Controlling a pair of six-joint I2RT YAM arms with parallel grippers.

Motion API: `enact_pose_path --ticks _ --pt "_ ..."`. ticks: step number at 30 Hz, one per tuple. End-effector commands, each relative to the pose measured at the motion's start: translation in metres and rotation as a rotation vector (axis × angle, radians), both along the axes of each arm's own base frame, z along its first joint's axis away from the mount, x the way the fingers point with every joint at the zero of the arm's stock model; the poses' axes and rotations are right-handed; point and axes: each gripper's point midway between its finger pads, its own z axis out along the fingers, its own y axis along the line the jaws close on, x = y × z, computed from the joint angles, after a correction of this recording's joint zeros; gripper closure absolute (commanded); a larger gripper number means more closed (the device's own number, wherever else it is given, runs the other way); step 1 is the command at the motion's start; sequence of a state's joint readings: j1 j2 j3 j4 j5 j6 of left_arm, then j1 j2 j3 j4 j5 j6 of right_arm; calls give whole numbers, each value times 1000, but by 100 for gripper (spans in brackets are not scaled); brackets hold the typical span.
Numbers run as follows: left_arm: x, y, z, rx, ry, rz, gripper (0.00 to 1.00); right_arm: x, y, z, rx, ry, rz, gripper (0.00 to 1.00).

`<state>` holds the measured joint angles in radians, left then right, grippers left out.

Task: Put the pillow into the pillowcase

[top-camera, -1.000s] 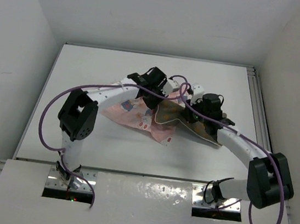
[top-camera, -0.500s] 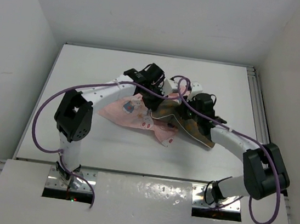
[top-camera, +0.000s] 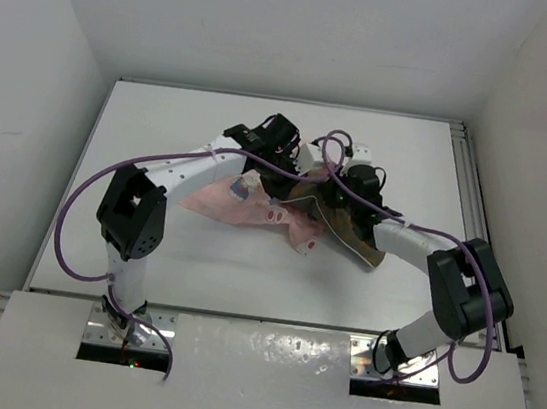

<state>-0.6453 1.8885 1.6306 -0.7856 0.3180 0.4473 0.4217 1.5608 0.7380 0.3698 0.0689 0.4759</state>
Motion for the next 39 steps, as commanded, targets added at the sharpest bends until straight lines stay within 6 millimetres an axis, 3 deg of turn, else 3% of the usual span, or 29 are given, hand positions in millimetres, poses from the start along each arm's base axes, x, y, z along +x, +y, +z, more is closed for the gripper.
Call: enact_pose_path --ticks 1,6,8,9,11,12,13,14,16,17,19,21,22,23,24,25,28,30,32,36,39 --pt "10 -15 39 -128 -73 15 100 10 19 21 62 -96 -19 100" --pt "17 -37 72 -309 -37 50 100 -18 50 6 84 -82 94 100" --pt "15 -45 70 -339 -6 50 100 -25 55 12 98 -91 121 97" --pt "11 -43 59 -326 18 56 100 -30 52 10 99 -82 124 69" --pt "14 -38 38 -283 19 90 95 -33 40 25 108 -102 101 37" --pt "13 -32 21 -249 33 112 86 -34 30 24 102 -95 66 16" --pt "14 -27 15 -225 30 129 82 -35 13 21 95 -61 16 9" --pt "17 -22 10 -195 16 154 72 -35 2 35 102 -82 -14 5" --pt "21 -18 8 -173 3 167 62 -41 -28 27 53 -29 -94 2" --pt "28 -17 15 -166 -31 185 55 -43 -38 33 42 -33 -114 2" --pt "42 -14 20 -151 -89 226 50 -51 -63 24 -25 12 -178 6" --pt "55 -16 29 -158 -146 253 45 -57 -79 26 -28 12 -222 24" --pt "61 -15 29 -141 -175 276 43 -60 -93 22 -21 37 -282 49" --pt "63 -16 29 -135 -188 281 42 -64 -101 21 -9 38 -316 52" --pt "67 -16 26 -122 -203 290 42 -64 -112 20 19 47 -369 51" --pt "69 -14 21 -88 -225 298 42 -66 -118 18 30 50 -394 32" --pt "64 -11 1 -30 -214 293 42 -77 -137 10 77 74 -492 1" --pt "58 -11 -10 -19 -193 285 42 -85 -156 2 77 86 -584 1" --pt "53 -12 -18 -5 -187 284 43 -90 -161 -4 104 94 -617 1" --pt "47 -10 -37 32 -162 271 52 -97 -153 -27 121 150 -550 1" --pt "32 -21 -45 -10 -88 229 55 -97 -140 -42 130 178 -470 1"
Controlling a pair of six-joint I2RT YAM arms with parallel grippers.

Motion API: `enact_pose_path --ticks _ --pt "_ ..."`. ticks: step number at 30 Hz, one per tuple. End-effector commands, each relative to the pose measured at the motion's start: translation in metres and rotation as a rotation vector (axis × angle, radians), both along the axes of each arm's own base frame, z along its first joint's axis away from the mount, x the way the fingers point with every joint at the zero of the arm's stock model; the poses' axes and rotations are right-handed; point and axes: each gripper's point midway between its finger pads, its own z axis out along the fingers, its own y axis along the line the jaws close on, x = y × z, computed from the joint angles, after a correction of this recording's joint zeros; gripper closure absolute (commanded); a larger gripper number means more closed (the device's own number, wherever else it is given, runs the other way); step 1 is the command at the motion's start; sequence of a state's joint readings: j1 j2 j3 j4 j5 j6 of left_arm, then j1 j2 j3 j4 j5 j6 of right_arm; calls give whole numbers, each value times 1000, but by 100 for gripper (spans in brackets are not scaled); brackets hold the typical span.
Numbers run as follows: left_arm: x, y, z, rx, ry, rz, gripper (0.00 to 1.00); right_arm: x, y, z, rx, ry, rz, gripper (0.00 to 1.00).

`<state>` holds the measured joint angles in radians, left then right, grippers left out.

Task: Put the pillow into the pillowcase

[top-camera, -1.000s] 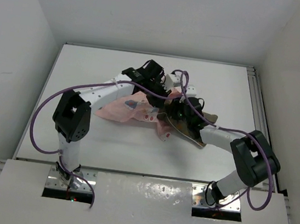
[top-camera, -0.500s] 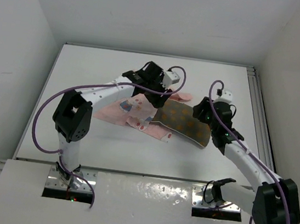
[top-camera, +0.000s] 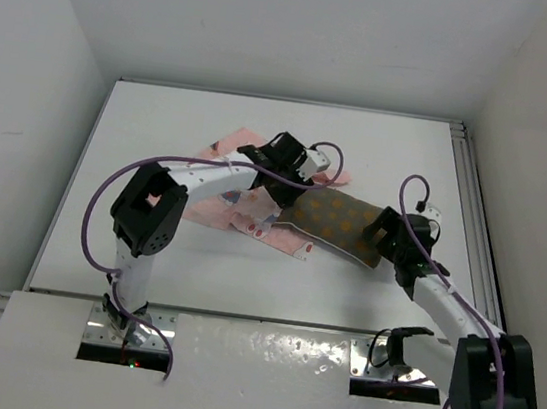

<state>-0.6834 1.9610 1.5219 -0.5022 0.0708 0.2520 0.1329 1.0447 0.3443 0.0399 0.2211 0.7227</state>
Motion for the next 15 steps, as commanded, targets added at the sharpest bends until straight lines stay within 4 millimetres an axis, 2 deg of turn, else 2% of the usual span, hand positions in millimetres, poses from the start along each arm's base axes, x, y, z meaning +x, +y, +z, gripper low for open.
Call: enact_pose_path --ticks 1,2,3,4,5,6,7,8,9,11,12,13,15 --pt "-12 -18 -1 -75 42 -49 60 9 20 -3 66 -39 94 1" --pt "-18 -20 -7 -82 59 -52 65 11 26 -4 90 -71 120 1" --pt "-20 -22 -9 -79 59 -56 79 12 30 -5 106 -86 138 1" --pt "-19 -21 -11 -73 57 -50 88 6 33 -17 119 -70 152 3" --pt "-17 -22 -10 -74 48 -44 96 13 38 -10 131 -122 179 11" --pt "-12 -23 -3 -76 26 -33 100 13 47 -10 159 -128 225 16" --pt "-9 -23 1 -73 16 -31 100 11 52 -16 172 -111 252 19" --pt "-6 -25 8 -76 -1 -40 100 14 60 -12 178 -137 301 25" --pt "2 -30 24 -95 -33 -42 100 13 72 -10 205 -144 364 39" --pt "6 -35 41 -108 -54 -60 100 17 89 -5 232 -160 443 61" --pt "12 -42 60 -137 -87 -71 100 18 101 4 268 -177 504 86" --pt "11 -44 66 -143 -89 -81 100 18 106 6 282 -183 530 99" --pt "11 -51 83 -176 -102 -112 100 20 116 24 305 -256 571 100"
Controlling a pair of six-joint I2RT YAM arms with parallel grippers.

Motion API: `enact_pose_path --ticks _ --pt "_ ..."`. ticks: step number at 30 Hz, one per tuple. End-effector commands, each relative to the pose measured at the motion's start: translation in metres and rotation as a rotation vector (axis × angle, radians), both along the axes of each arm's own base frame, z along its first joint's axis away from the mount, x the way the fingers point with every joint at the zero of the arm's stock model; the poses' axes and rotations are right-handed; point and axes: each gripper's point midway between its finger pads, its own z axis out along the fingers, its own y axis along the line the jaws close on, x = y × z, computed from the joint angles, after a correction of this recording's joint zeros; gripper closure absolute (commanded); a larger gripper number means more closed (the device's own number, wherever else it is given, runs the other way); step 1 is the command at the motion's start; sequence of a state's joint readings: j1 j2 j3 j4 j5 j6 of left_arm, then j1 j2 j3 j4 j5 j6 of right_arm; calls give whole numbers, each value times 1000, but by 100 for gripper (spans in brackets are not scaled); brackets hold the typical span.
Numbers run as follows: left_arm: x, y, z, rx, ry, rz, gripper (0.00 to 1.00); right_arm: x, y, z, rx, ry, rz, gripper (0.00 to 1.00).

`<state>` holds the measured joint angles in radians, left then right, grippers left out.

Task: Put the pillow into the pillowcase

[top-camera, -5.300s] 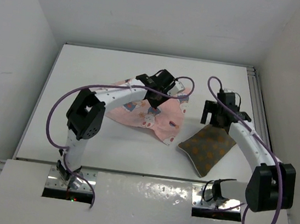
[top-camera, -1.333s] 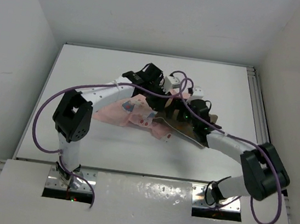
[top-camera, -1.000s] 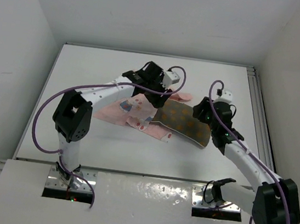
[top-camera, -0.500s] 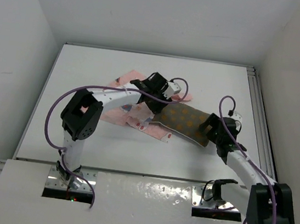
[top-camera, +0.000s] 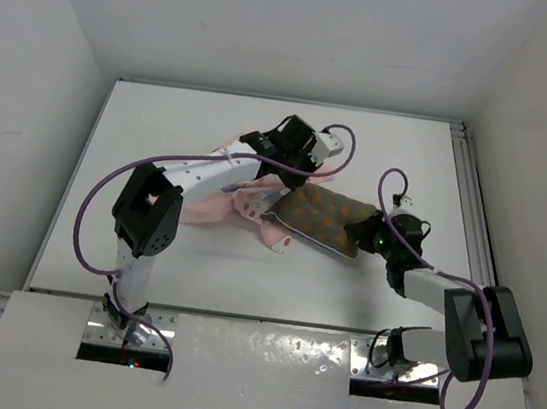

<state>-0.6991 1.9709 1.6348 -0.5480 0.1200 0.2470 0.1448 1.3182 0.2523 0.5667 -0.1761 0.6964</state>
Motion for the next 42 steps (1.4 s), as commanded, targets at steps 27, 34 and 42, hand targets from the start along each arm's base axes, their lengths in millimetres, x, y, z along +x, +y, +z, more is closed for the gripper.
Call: enact_pose_path --ticks 27,34,42 --pt "-7 44 7 -19 59 -29 100 16 75 65 -559 -411 731 4" --pt "-7 56 5 1 56 -1 100 22 123 34 -562 -450 885 1" --pt "7 53 17 -18 0 18 100 21 145 -8 -562 -274 932 88"
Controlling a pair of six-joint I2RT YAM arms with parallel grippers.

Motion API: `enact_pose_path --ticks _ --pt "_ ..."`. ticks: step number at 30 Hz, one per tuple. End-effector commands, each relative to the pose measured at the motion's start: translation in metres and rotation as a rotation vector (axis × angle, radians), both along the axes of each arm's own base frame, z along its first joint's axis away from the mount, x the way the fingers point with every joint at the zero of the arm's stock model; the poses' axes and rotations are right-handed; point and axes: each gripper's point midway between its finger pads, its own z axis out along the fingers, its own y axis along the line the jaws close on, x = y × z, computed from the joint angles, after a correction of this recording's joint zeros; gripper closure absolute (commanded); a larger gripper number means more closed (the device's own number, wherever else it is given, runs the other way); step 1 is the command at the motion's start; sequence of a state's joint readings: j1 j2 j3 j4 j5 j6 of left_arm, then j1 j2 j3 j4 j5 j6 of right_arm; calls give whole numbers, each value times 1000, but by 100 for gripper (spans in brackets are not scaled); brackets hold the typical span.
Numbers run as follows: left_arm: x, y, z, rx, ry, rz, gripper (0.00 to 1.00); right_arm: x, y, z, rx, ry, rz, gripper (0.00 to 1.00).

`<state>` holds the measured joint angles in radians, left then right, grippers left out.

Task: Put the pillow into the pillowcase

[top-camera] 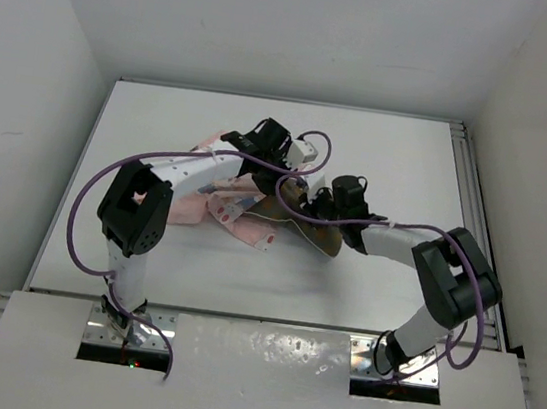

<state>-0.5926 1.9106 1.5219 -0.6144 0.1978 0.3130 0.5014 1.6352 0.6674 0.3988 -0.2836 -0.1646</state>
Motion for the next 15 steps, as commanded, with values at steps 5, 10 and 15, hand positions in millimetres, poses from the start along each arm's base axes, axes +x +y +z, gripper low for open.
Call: enact_pose_path --ticks 5,10,15 --pt "23 -2 52 -60 -148 3 100 -18 19 9 42 94 -11 100" --pt "26 -16 71 -80 -183 -45 100 -31 25 93 370 -70 -82 100" --pt "23 -36 105 -75 -265 -147 100 -22 -1 160 481 -257 -255 100"
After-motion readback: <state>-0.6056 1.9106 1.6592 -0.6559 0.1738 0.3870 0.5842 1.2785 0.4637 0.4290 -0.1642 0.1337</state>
